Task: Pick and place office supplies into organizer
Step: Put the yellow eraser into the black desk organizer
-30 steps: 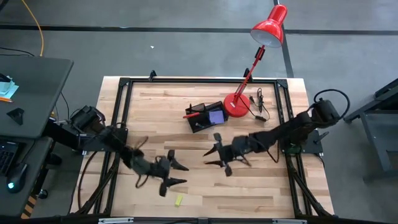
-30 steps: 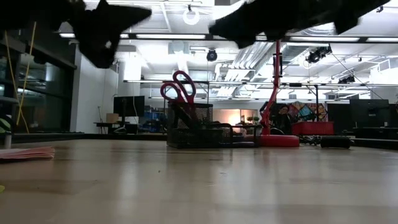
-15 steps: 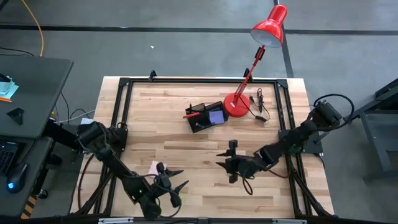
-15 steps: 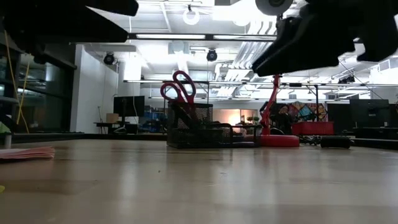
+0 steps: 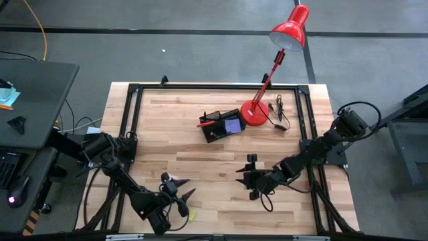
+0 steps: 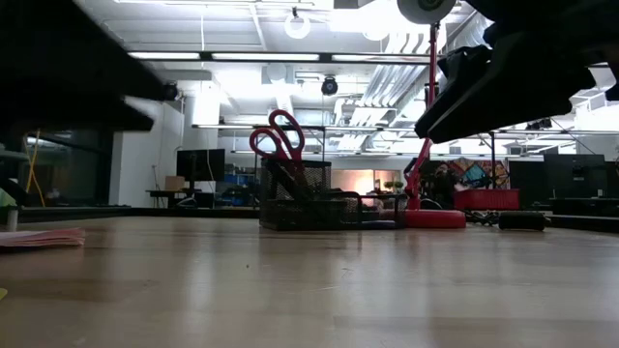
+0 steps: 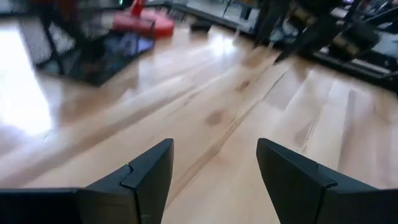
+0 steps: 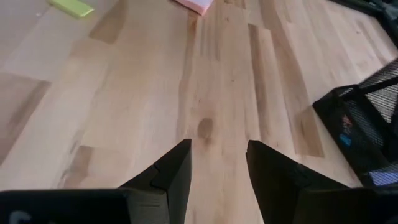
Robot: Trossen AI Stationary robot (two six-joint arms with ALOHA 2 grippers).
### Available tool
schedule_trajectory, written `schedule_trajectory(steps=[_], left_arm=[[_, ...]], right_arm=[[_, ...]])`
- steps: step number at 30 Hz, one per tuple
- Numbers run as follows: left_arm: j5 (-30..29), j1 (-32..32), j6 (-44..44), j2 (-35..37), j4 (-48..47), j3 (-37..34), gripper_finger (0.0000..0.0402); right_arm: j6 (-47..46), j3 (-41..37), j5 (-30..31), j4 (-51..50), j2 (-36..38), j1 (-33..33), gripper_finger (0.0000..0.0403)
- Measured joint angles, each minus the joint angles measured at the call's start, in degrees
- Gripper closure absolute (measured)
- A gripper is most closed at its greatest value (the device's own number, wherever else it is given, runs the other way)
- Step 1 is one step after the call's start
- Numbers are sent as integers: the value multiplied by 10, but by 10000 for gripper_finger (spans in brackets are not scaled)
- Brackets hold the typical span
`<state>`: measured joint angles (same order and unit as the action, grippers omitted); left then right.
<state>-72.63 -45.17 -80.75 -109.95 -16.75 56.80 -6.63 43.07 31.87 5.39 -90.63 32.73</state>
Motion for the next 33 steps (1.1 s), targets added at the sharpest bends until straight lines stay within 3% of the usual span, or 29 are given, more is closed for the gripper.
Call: schedule_trajectory(steps=[7, 12, 23, 29, 33], left_arm=[[73, 2, -170, 0, -132, 0, 179], [91, 1, -191, 0, -156, 0, 179], [61, 2, -200, 0, -164, 0, 185], [72, 2, -203, 0, -174, 0, 147], [44, -2, -205, 0, -183, 0, 101]], right_arm=[[-15, 0, 16, 1, 0, -1, 263], [-15, 0, 15, 2, 0, -1, 263], [-13, -1, 20, 2, 0, -1, 263], [-10, -1, 20, 0, 0, -1, 263], [-10, -1, 20, 0, 0, -1, 263]])
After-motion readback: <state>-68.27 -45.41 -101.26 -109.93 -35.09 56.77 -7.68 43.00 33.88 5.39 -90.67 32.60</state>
